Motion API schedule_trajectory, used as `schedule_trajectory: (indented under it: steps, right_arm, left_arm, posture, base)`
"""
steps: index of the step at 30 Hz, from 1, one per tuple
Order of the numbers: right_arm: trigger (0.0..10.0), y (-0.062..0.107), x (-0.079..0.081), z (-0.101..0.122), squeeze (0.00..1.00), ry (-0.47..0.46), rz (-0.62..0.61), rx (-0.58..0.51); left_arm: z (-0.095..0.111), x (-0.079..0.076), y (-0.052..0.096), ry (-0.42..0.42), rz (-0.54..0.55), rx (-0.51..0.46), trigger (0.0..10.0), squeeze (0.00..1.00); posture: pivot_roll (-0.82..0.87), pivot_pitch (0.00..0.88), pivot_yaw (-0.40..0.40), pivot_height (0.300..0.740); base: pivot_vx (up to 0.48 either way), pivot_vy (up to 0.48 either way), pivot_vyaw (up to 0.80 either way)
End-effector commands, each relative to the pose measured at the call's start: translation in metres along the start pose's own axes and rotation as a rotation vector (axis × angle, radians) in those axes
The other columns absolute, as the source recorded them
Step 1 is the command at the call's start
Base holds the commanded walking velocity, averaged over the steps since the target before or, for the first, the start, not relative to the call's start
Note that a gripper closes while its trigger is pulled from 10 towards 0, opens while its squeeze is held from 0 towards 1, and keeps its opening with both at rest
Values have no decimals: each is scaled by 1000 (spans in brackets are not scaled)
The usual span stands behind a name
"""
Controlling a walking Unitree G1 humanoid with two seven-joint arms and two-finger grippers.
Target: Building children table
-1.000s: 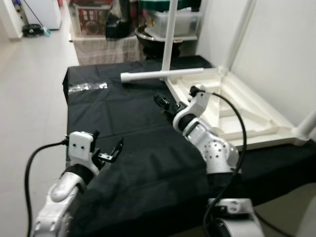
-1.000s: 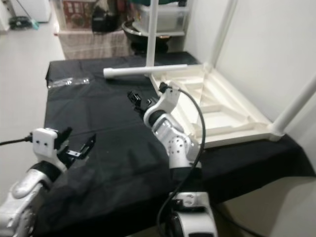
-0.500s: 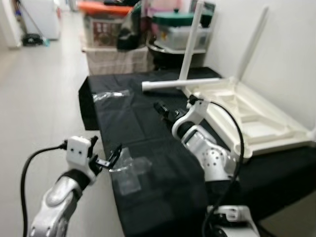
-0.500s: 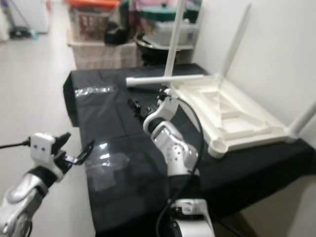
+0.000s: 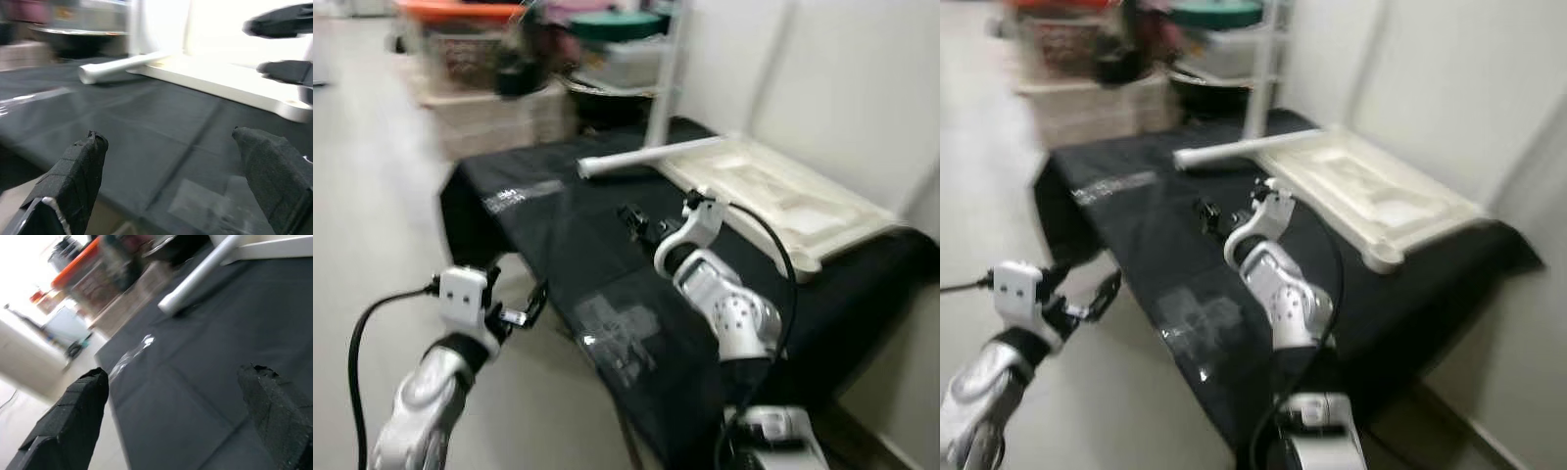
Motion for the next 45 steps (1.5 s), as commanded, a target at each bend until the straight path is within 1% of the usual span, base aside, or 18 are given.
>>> schedule_trajectory:
  steps: [1, 5, 25, 34, 36, 38, 42, 45]
  right_arm:
    - [10000, -2, 9, -2, 0, 4, 20, 4]
    - [10000, -2, 4, -2, 0, -2, -10, 9]
    - [10000, -3, 5, -4, 0, 13, -14, 6]
    - [10000, -3, 7, -4, 0, 17, -11, 1]
    - [10000, -3, 6, -2, 0, 44, -21, -12]
    - [10000, -2, 6, -2, 0, 52, -24, -16]
    - [10000, -3, 6, -3, 0, 50, -22, -12]
    - [10000, -3, 8, -5, 0, 30, -9, -3]
  left_arm:
    - [2, 7, 2, -20, 24, 0, 10000, 0]
    - [1, 7, 2, -17, 30, -3, 10000, 0]
    - [3, 8, 2, -19, 41, -12, 10000, 0]
    - [4, 9, 3, -21, 44, -24, 10000, 0]
    - [4, 9, 3, -27, 43, -26, 10000, 0]
    - [6, 9, 3, -30, 44, -33, 10000, 0]
    - [7, 8, 2, -29, 35, -38, 10000, 0]
    - [6, 6, 1, -12, 21, -39, 10000, 0]
  posture:
    - [76, 0, -83, 740]
    - [77, 0, -83, 740]
    - [82, 0, -84, 740]
    - [86, 0, -85, 740]
    - [86, 0, -85, 740]
    - [86, 0, -85, 740]
    - [86, 0, -85, 740]
    - [87, 0, -86, 740]
  base:
    - [0, 480, -800]
    - [0, 480, -800]
    - [0, 464, -800]
    - [0, 0, -800]
    - [0, 0, 0]
    - [0, 0, 0]
    - [0, 0, 0]
    - [0, 0, -800]
Point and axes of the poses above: a point about 5 cm out from each wrist's last joint towards the gripper, its own y axis pointing back from the gripper into the wrist, its own z axis along the axis of the wrist's last joint, x = y × z, the point moved 4 cm from there along -y, pointing out of the wrist towards the gripper, and after that the axes turned 9 degrees about y, right-handed, at the moved point
